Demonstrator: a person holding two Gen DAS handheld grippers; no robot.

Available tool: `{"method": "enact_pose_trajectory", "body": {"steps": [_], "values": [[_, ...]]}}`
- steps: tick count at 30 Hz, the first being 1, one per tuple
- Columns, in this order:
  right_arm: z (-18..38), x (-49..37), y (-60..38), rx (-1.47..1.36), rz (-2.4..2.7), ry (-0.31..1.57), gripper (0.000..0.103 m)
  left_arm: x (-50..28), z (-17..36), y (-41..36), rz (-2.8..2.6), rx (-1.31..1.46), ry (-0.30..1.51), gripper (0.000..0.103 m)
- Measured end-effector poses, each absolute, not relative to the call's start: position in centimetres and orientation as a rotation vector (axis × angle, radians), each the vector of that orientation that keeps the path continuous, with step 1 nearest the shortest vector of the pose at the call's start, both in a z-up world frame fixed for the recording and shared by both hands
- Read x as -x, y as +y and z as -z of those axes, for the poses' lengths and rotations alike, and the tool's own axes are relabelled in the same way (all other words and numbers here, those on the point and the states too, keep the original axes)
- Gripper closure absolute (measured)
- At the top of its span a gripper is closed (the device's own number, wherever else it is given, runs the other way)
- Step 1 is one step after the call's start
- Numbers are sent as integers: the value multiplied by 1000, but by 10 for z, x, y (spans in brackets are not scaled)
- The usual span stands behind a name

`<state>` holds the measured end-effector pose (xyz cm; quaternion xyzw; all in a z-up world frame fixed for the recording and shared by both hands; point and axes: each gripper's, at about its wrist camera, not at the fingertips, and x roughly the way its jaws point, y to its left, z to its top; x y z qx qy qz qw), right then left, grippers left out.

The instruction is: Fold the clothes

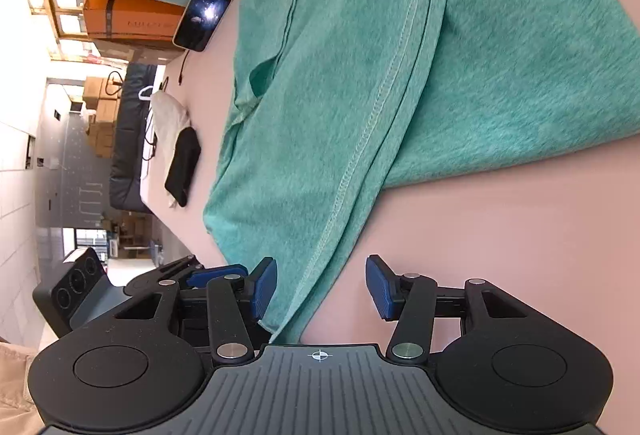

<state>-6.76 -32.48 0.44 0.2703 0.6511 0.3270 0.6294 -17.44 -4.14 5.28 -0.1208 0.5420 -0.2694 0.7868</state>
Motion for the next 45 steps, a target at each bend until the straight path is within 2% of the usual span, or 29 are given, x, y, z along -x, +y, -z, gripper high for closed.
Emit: {"method": "enact_pose_trajectory", "body": {"steps": [6, 8, 9, 10, 19, 29, 32, 35, 41, 45], "values": [[9, 69, -315, -700, -663, 1476, 57, 179, -48, -35, 555, 311, 1178, 7], [12, 67, -313, -704, -647, 1476, 73, 179, -49, -36, 545, 304, 1168, 7], [15, 67, -312, -693, -629, 1482, 96, 179, -50, -36, 539, 299, 1160, 7], [18, 67, -311, -690, -614, 1487, 101, 180, -51, -36, 532, 291, 1150, 7], [12, 49, -293, -931, -684, 1462, 101, 185, -62, -42, 489, 139, 1011, 5], [18, 15, -255, -1081, -704, 1499, 101, 172, -55, -93, 328, -264, 919, 5], [17, 11, -250, -1140, -710, 1497, 101, 161, -45, -101, 262, -373, 933, 7], [22, 9, -250, -1222, -700, 1505, 101, 159, -44, -107, 247, -458, 910, 15], [26, 4, -258, -1317, -637, 1443, 100, 168, -46, -107, 278, -503, 907, 15], [29, -6, -257, -1325, -592, 1417, 100, 182, -48, -112, 297, -596, 843, 15]]}}
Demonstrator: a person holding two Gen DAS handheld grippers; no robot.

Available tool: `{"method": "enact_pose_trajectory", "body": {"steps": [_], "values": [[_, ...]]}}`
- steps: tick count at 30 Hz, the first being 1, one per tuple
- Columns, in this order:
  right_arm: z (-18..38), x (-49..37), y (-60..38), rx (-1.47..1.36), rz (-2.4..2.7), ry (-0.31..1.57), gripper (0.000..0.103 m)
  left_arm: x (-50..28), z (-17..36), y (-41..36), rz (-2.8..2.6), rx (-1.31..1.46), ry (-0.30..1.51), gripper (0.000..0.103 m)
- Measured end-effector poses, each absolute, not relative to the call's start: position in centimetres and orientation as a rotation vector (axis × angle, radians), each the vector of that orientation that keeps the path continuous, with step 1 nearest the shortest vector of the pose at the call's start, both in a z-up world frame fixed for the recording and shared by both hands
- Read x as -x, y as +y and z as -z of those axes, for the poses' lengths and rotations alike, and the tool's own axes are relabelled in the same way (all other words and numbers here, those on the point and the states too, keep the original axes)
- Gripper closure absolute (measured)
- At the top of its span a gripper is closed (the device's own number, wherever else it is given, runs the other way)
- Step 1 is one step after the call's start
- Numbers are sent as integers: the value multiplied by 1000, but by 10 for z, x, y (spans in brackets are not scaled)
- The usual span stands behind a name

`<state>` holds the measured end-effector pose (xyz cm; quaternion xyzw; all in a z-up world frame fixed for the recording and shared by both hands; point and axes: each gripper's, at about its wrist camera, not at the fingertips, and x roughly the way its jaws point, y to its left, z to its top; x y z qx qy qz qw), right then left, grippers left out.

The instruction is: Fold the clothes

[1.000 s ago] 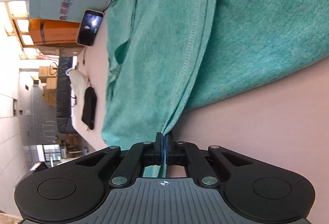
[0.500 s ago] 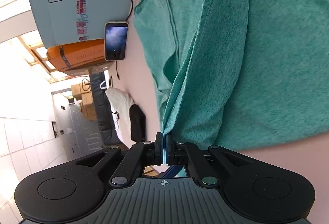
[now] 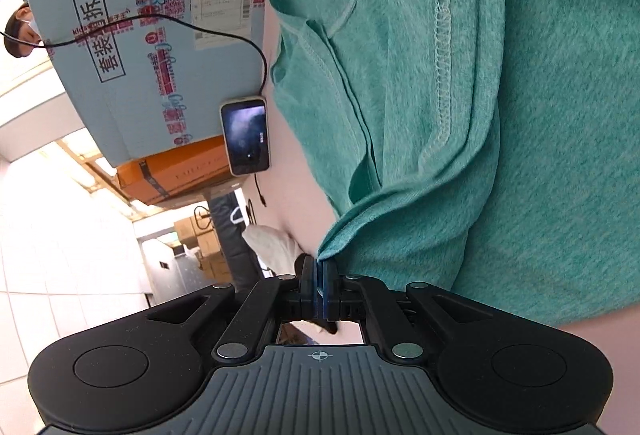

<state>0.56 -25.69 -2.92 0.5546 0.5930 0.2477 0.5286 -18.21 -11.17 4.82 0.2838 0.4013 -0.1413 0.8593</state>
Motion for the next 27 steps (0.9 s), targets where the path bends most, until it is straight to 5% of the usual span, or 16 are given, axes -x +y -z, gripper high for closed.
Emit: {"method": "enact_pose_trajectory", "body": {"steps": [5, 8, 12, 16, 21, 27], "values": [[43, -15, -254, -1365, -525, 1424, 98, 189, -53, -120, 293, -711, 694, 16], [49, -20, -253, -1391, -484, 1419, 98, 188, -51, -126, 380, -743, 693, 37], [55, -27, -255, -1399, -424, 1410, 97, 189, -48, -127, 430, -763, 741, 42], [64, -34, -257, -1403, -364, 1405, 96, 185, -42, -129, 521, -750, 788, 72], [71, -35, -256, -1407, -330, 1408, 95, 183, -39, -129, 523, -732, 807, 73], [68, -34, -257, -1411, -376, 1414, 94, 175, -39, -119, 547, -589, 853, 94]]}}
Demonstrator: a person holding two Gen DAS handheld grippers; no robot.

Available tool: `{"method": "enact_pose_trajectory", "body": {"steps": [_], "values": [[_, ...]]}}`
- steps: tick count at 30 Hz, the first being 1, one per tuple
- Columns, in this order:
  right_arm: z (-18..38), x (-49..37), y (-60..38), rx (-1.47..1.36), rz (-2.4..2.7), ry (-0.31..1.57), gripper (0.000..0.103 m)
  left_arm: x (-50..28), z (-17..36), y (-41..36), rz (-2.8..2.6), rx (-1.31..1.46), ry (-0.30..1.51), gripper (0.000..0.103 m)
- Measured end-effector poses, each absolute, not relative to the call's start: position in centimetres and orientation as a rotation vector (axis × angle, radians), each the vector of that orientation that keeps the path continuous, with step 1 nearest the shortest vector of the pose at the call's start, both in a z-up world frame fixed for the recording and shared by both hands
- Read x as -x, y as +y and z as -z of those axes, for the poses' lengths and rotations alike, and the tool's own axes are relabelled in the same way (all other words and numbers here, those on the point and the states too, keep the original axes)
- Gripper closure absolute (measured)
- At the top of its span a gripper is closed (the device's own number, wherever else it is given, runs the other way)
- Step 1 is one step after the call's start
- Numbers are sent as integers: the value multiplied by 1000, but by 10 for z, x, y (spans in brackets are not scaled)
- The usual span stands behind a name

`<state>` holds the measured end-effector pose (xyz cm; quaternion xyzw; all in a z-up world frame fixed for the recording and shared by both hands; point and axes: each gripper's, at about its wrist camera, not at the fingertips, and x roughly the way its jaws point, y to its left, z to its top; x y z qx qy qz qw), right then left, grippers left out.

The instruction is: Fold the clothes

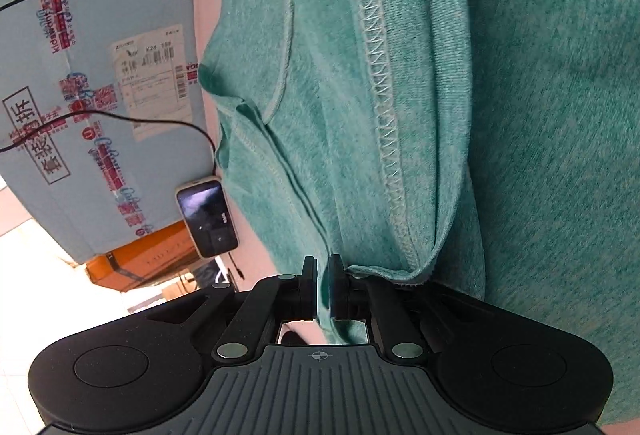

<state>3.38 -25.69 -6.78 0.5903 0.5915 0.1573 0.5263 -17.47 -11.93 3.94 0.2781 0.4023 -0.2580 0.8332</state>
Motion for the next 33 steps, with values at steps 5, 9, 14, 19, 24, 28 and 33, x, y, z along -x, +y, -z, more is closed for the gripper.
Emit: {"method": "enact_pose_trajectory", "body": {"steps": [5, 9, 14, 19, 24, 28, 33], "values": [[46, -30, -281, -1409, -484, 1374, 93, 153, -61, -85, 488, -321, 934, 98], [22, -26, -330, -1329, -468, 1263, 85, 135, -95, -46, 391, -185, 908, 98], [-19, -18, -389, -885, -305, 1147, 79, 100, -133, 9, 238, -92, 831, 98], [-42, -2, -415, -507, -197, 1123, 79, 70, -145, 38, 147, -43, 779, 98], [-49, 6, -417, -335, -221, 1114, 79, 48, -161, 41, 136, -20, 722, 98], [-42, -4, -415, -223, -223, 1088, 79, 33, -173, 44, 137, -8, 678, 98], [-23, -17, -410, -169, -256, 1142, 82, 15, -182, 45, 122, -45, 639, 98]]}}
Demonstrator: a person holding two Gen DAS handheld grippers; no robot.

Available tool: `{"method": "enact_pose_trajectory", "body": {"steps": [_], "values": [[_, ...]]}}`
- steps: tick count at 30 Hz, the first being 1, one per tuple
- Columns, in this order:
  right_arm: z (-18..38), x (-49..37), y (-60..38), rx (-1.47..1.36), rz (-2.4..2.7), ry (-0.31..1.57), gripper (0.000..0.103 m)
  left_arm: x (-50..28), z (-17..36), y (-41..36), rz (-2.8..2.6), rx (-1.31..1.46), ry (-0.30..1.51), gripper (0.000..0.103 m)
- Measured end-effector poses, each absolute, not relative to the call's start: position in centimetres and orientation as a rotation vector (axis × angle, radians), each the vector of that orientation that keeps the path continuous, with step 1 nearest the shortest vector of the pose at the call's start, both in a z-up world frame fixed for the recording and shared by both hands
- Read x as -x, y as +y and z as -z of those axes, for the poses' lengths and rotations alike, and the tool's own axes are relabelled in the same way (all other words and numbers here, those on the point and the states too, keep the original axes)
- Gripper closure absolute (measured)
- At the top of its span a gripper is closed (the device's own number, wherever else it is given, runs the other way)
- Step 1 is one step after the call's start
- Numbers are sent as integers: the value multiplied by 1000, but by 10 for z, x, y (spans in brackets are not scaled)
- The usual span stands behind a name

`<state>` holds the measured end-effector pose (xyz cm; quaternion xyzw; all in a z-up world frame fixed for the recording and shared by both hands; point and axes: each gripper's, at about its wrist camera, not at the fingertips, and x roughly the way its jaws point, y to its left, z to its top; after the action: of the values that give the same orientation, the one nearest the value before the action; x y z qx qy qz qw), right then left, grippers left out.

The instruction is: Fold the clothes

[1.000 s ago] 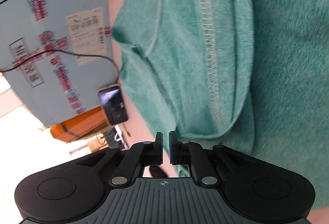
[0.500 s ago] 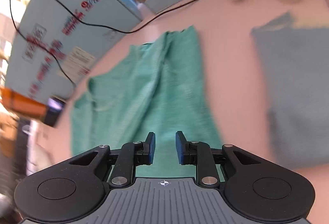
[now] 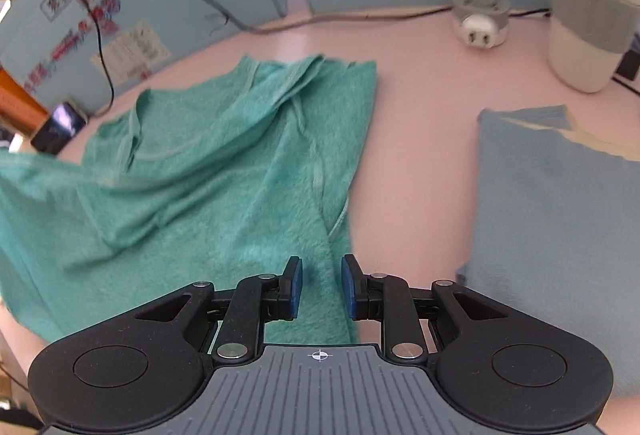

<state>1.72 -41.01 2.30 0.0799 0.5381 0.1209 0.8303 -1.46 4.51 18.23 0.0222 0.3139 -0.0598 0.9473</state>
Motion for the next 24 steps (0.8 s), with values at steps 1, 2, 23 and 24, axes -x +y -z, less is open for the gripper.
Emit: {"method": "enact_pose_trajectory", "body": {"steps": [1, 2, 23, 24], "values": [[-21, -17, -408, -151, -257, 1150, 88, 11, -184, 46, 119, -51, 633, 98], [-20, -16, -407, -140, -255, 1155, 94, 8, -185, 46, 117, -55, 628, 98], [-69, 20, -417, -167, -124, 982, 79, -94, -133, 25, 108, -180, 711, 98], [-75, 12, -410, -106, -149, 956, 66, -94, -133, 26, 106, -177, 713, 98]]}}
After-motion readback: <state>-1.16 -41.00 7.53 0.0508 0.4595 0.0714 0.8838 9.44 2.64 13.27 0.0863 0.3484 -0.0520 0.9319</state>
